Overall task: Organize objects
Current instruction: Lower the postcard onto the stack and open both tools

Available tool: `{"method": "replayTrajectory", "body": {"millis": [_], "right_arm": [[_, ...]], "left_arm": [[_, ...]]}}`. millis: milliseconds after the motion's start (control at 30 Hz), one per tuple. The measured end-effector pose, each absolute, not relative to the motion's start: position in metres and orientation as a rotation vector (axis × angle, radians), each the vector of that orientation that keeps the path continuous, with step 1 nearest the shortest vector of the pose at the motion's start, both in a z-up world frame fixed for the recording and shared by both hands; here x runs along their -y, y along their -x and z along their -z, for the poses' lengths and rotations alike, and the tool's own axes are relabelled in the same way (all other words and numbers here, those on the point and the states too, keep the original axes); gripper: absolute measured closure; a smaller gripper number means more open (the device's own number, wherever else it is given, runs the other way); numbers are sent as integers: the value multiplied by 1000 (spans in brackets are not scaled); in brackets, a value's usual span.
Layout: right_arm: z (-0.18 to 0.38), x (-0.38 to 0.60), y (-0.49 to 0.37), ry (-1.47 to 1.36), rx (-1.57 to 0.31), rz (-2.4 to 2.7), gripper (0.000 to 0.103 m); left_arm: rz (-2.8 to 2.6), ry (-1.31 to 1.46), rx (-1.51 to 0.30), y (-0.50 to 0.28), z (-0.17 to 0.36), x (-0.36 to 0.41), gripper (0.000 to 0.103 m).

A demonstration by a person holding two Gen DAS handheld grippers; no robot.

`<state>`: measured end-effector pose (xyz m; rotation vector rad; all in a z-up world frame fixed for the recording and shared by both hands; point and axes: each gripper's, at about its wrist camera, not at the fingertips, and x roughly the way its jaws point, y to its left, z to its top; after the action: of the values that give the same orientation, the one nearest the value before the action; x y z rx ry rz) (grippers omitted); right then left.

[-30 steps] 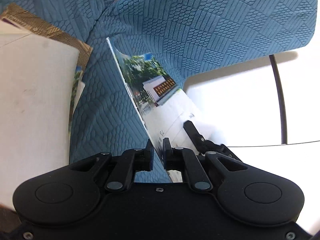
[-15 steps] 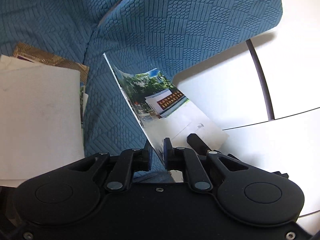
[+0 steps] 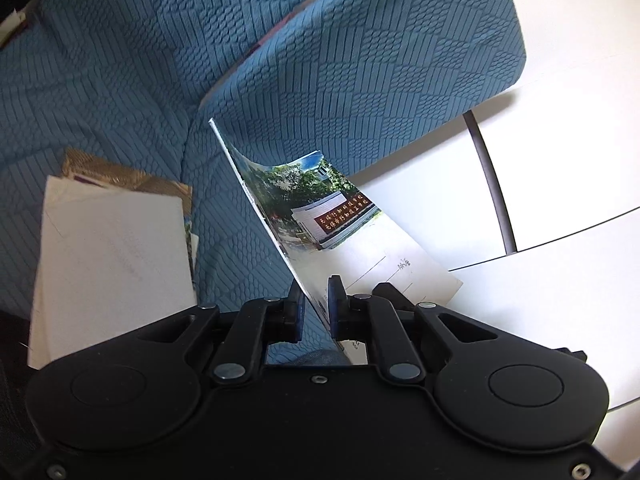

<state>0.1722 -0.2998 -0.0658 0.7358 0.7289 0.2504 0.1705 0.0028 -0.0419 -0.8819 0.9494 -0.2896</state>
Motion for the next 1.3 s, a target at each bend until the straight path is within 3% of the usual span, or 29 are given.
{"method": "replayTrajectory", "body": {"millis": [400, 1033, 1300], "right_arm": [[66, 237, -178, -606, -750, -294, 96], [145, 171, -176, -375, -804, -243, 92], [157, 168, -178, -354, -872, -231, 92]], "left_arm": [[206, 833, -904, -144, 51, -48, 91], [64, 828, -970, -147, 165, -80, 93], [13, 829, -1005, -145, 186, -94, 93]]}}
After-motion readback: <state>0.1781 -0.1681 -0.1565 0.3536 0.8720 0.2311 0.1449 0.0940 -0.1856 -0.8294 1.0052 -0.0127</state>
